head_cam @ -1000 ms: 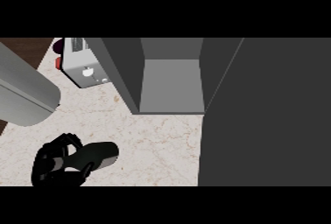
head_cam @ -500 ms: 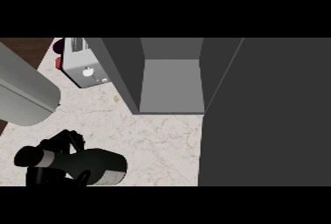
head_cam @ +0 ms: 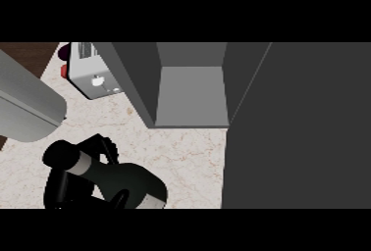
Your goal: Pick up the wine, place it into the cabinet and close the cabinet
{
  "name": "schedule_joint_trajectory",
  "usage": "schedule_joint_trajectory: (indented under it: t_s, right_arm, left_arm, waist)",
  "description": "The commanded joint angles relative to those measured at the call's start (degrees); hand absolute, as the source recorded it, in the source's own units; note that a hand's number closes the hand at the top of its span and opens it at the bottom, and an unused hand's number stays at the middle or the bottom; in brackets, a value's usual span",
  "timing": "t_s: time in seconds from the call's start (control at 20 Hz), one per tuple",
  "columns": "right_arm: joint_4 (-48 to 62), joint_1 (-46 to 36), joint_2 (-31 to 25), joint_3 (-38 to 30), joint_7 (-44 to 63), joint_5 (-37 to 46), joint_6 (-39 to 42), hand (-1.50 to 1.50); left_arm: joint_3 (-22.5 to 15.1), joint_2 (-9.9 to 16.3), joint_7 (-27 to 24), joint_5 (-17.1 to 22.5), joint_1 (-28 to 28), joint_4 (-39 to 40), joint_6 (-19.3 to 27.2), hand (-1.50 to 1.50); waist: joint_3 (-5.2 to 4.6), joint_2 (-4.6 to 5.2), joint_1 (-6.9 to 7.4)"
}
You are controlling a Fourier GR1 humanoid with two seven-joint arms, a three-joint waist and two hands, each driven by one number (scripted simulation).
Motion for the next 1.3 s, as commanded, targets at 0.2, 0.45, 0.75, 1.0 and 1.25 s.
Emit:
schedule_joint_trajectory:
  t_s: [0.2, 0.45, 0.75, 1.0, 1.25]
  right_arm:
    - [-5.3, -1.8, -0.1, -1.3, 4.8, -4.9, -1.8, -1.5]
    - [-8.6, 4.6, 1.0, 0.3, 2.3, -3.5, 0.7, -1.5]
    - [-8.1, -2.4, 0.1, -1.3, 7.9, -5.0, -3.2, -1.5]
    - [-8.2, 6.0, 0.1, -3.7, 0.8, -7.7, 2.8, -1.5]
    - [-7.8, 0.8, -1.4, -4.0, 4.6, -8.6, 1.2, -1.5]
  left_arm:
    - [-6.3, -7.2, 9.9, -5.2, -9.7, -1.5, 6.2, 1.5]
    - [-10.9, -9.6, 14.8, -8.5, -15.5, -1.2, 13.9, 1.5]
    - [-11.2, -9.7, 16.8, -8.8, -24.1, 4.6, 19.8, 1.5]
    - [-13.2, -9.8, 17.7, -9.2, -31.9, 10.0, 27.9, 1.5]
    - [-13.1, -9.8, 12.9, -7.8, -34.7, 18.0, 29.5, 1.5]
  waist:
    - [-0.02, 0.08, -0.17]
    - [0.0, 0.01, -0.48]
    - [-0.05, 0.07, -0.17]
    - [0.01, 0.07, -0.84]
    - [-0.05, 0.2, -0.96]
